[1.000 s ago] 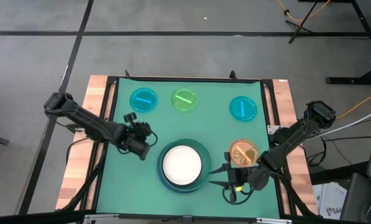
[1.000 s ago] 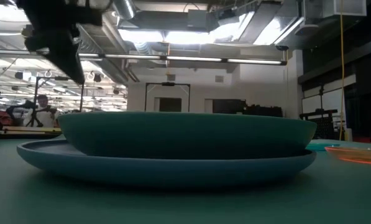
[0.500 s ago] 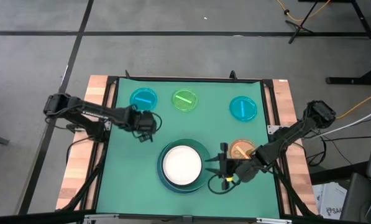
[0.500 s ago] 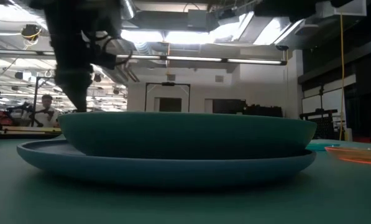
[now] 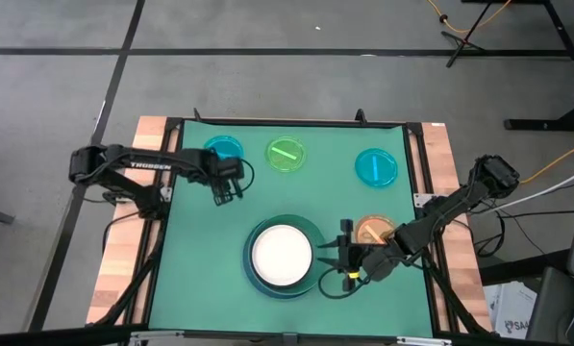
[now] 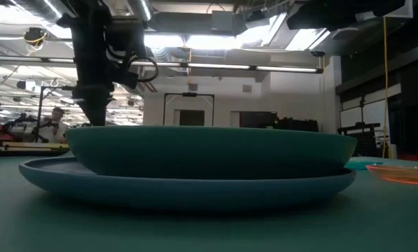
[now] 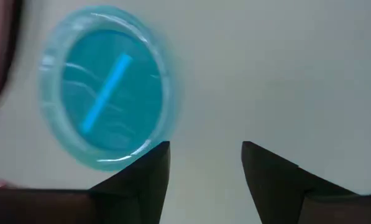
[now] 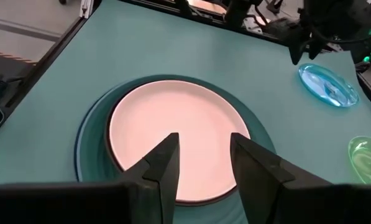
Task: Stack plastic plates
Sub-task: Stack the left blue transparent plate on top of the white plate
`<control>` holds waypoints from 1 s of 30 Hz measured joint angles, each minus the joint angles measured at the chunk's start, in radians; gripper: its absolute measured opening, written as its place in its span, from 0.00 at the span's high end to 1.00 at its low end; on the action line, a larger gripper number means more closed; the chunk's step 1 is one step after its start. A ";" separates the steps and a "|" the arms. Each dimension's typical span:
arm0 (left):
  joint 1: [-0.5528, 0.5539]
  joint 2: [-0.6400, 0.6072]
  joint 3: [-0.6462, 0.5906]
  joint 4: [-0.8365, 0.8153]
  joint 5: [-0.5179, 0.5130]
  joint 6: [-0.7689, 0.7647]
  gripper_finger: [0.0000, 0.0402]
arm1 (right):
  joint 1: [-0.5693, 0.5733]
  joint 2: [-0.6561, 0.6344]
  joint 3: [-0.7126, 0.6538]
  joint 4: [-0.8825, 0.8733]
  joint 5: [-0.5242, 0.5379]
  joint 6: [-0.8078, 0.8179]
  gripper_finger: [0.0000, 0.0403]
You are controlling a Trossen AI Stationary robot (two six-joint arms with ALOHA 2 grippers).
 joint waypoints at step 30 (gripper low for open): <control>0.280 0.001 -0.187 0.350 0.050 0.390 0.57 | -0.001 0.000 0.000 -0.025 0.010 0.107 0.67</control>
